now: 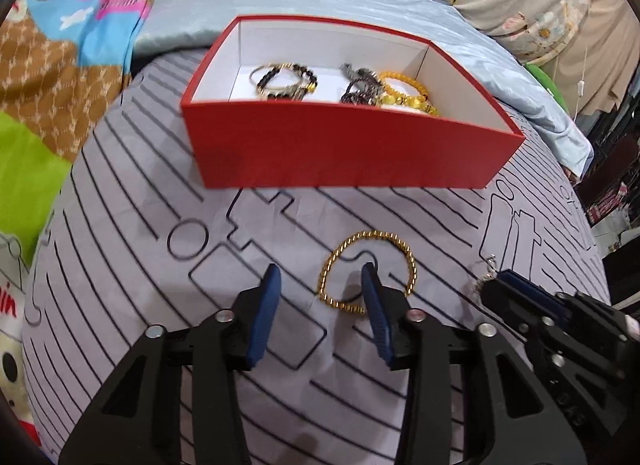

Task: Organize jewelry
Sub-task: 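Lower the left tool onto the gold bead bracelet and close on it, then grasp the silver chain pendant with the right tool while the left tool lifts the bracelet, then carry the gold bracelet and chain pendant with both tools into the red box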

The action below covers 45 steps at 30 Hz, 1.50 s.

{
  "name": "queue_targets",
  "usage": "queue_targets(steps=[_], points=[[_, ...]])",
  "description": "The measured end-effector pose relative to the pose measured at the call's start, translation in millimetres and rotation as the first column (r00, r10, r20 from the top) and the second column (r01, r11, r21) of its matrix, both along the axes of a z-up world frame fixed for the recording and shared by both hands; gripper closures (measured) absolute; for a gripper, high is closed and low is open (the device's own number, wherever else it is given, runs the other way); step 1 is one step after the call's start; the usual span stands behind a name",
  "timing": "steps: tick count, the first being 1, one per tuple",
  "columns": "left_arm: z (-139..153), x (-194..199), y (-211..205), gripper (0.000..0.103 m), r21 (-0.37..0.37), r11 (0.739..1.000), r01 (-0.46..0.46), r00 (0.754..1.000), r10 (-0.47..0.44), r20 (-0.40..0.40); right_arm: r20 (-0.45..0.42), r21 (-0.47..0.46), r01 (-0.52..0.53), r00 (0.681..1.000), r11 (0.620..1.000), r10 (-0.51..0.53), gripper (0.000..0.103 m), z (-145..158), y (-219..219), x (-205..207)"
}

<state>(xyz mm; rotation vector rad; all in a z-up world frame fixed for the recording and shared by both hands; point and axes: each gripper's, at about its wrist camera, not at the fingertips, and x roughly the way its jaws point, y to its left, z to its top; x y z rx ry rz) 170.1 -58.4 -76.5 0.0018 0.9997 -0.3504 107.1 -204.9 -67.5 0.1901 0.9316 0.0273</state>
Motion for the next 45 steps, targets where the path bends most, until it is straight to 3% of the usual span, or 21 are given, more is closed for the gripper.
queue_targets(steps=[5,7,16,26,36,45], points=[[-1,2,-8,0.086,0.036,0.999,0.016,1.000,-0.017,0.020,0.005,0.019,0.010,1.000,1.000,-0.011,0.091,3,-4,-1],[-1,2,-9,0.099,0.046,0.999,0.022,1.000,-0.023,0.021,0.007,0.021,0.012,1.000,1.000,-0.012,0.091,5,-4,-1],[11,-8,-2,0.100,-0.006,1.000,0.029,1.000,-0.029,0.011,0.031,0.027,0.016,0.999,1.000,-0.016,0.091,16,-5,-10],[46,-24,15,0.100,-0.076,0.997,0.020,0.999,-0.018,0.033,0.102,0.037,0.001,0.995,0.999,-0.004,0.091,51,0,-25],[102,-33,20,0.100,-0.123,0.991,0.062,0.991,-0.046,0.124,0.168,0.062,-0.024,0.986,0.998,0.013,0.091,84,1,-22],[139,10,7,0.100,-0.163,0.982,0.093,0.975,-0.057,0.216,0.226,0.025,-0.048,0.973,0.999,0.041,0.091,109,-1,25]])
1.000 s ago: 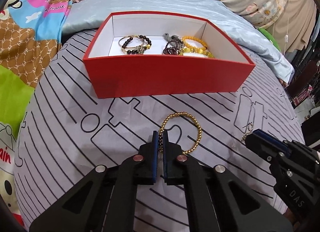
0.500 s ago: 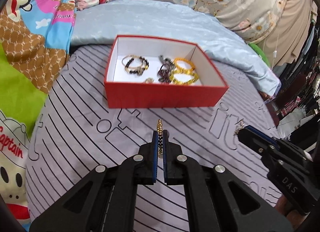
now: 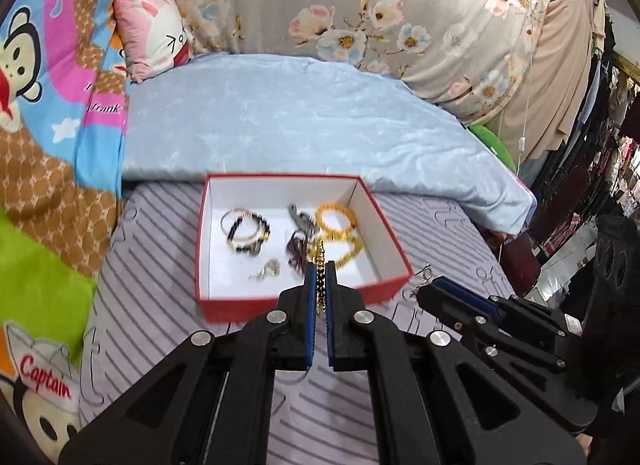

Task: Organize jewelry
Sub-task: 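Carry the gold bracelet and chain pendant with both tools into the red box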

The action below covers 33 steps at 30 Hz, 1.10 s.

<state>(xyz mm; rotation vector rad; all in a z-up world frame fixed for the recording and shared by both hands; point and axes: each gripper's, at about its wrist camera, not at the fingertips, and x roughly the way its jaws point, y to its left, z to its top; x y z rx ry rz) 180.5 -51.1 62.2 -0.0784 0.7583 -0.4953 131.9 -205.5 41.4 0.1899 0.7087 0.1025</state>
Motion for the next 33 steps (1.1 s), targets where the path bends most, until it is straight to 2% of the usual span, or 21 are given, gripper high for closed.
queue_targets(steps=[7,15,24,29,30,32,33], points=[[-6,49,-11,0.100,0.010,1.000,-0.024,1.000,0.024,0.018,0.002,-0.015,-0.001,1.000,1.000,0.001,0.091,-3,-4,54],[-36,80,-14,0.100,0.027,0.999,-0.038,0.999,0.039,-0.031,-0.054,-0.016,0.002,0.999,1.000,-0.003,0.091,-32,-9,100],[-66,100,-17,0.100,0.053,0.998,-0.046,0.996,0.050,-0.078,-0.105,-0.026,0.007,0.994,1.000,-0.009,0.091,-60,-11,123],[-72,103,-19,0.100,0.085,0.994,-0.062,0.996,0.068,-0.062,-0.108,-0.035,0.011,0.994,0.999,-0.015,0.088,-66,-11,126],[-73,103,-19,0.099,0.097,0.993,-0.068,0.996,0.074,-0.059,-0.109,-0.035,0.012,0.994,0.999,-0.016,0.088,-66,-11,126],[-74,104,-19,0.091,0.105,0.992,-0.076,0.995,0.083,-0.061,-0.109,-0.035,0.017,0.994,0.999,-0.020,0.088,-66,-11,126],[-75,105,-18,0.084,0.105,0.991,-0.083,0.994,0.090,-0.063,-0.109,-0.034,0.015,0.994,0.999,-0.019,0.088,-65,-10,125]])
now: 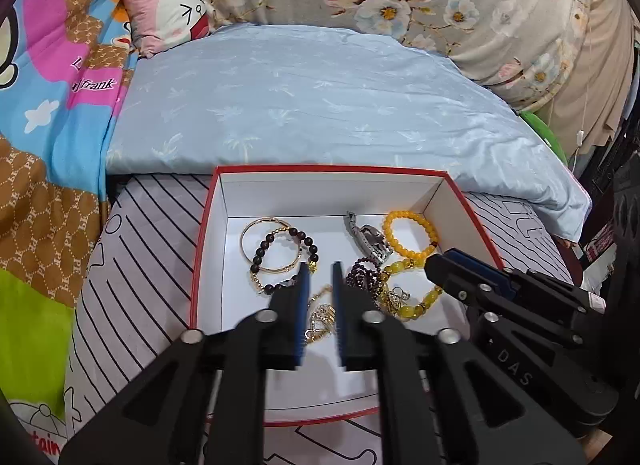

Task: Organize jewelry
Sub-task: 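Carry the gold bracelet and chain pendant with both tools into the red box, then open both tools to release the bracelet and pendant in the box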

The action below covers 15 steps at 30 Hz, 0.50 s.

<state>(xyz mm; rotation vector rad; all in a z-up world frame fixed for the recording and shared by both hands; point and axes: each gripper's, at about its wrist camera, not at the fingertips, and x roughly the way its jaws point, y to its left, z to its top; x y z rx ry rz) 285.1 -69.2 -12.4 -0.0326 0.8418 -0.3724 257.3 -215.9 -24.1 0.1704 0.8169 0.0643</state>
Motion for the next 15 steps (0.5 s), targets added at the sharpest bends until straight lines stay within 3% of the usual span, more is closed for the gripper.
queue_targets(steps=[2,7,15], points=[[1,-2,2,0.076,0.002,1.000,-0.012,1.000,0.012,0.007,0.007,-0.007,0.001,1.000,1.000,-0.001,0.086,2,1,-4],[6,-10,4,0.075,0.007,1.000,-0.017,1.000,0.017,0.017,0.025,-0.010,-0.001,1.000,1.000,0.001,0.081,12,4,-18],[19,-39,4,0.073,0.021,1.000,-0.010,0.999,0.009,0.035,0.048,-0.015,0.024,0.999,1.000,-0.024,0.065,28,8,-55]])
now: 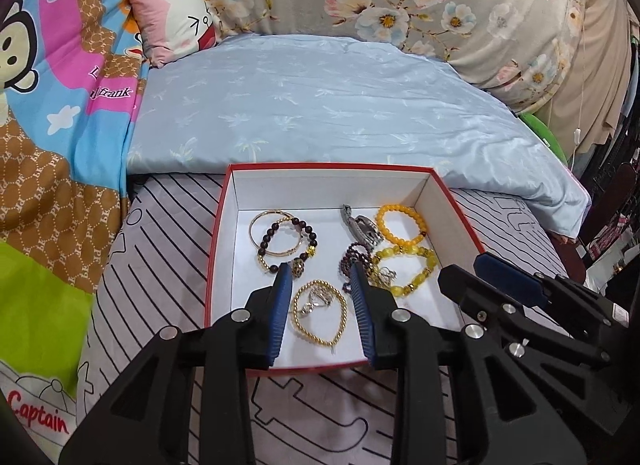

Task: Organize jewelry

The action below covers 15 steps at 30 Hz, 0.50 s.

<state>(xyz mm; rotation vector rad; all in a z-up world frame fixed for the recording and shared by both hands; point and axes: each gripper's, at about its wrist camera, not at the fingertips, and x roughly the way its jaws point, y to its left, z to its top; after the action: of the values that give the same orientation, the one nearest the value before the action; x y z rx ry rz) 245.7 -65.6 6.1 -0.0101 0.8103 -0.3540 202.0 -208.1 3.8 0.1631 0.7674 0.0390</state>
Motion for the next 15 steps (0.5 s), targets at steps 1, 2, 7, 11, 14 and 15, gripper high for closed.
queue_targets(steps=[1,2,7,11,14,15], points=[[1,-5,0,0.073,0.002,1.000,0.000,1.000,0.000,0.001,0.003,-0.005,0.004,1.000,1.000,-0.004,0.065,1,1,-6],[3,-9,-1,0.073,0.003,1.000,0.000,1.000,0.000,0.004,0.006,-0.009,0.010,1.000,1.000,-0.010,0.065,3,1,-12],[7,-29,0,0.071,0.002,1.000,0.001,1.000,-0.001,0.004,-0.001,-0.006,0.025,1.000,1.000,-0.025,0.064,6,1,-36],[9,-44,0,0.071,0.007,1.000,-0.003,1.000,0.003,0.008,-0.003,-0.022,0.040,0.999,0.999,-0.040,0.062,9,4,-52],[11,-55,1,0.071,0.035,0.999,-0.020,1.000,0.019,0.025,-0.003,-0.038,0.051,0.999,0.998,-0.052,0.059,10,7,-63],[11,-58,2,0.071,0.037,0.999,-0.022,0.999,0.021,0.026,-0.004,-0.040,0.054,0.999,0.998,-0.054,0.059,11,8,-65]])
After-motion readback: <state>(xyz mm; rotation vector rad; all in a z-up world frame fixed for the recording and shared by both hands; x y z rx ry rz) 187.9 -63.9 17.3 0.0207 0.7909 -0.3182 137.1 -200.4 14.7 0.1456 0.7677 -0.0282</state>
